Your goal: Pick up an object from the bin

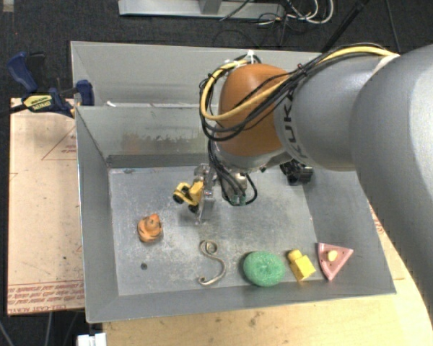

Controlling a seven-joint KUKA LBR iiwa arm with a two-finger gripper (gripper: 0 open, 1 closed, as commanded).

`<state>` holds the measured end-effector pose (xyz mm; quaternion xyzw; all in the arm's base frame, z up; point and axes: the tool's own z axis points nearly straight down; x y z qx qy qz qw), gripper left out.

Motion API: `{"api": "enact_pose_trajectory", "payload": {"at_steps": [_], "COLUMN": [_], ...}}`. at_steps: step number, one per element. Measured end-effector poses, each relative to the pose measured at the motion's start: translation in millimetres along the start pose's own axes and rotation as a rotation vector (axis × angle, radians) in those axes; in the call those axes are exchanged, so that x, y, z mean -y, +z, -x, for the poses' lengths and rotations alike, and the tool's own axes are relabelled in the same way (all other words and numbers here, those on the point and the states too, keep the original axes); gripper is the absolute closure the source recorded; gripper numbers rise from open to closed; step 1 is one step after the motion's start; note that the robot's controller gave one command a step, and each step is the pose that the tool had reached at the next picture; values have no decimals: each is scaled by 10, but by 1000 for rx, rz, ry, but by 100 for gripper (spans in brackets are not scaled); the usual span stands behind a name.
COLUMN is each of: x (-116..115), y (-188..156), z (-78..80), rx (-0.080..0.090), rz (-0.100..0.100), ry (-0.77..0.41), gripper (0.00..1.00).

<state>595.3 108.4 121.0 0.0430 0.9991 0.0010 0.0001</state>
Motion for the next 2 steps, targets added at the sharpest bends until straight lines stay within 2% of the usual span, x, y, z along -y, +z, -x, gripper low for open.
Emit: {"api": "enact_pose_trajectory", "payload": {"at_steps": [1, 2], "x": [-39, 5], "y": [-122, -442], "z": [-175, 3], "rx": [2, -1], "rz": [-1, -1], "ry": [17, 15], "gripper": [100, 100]}}
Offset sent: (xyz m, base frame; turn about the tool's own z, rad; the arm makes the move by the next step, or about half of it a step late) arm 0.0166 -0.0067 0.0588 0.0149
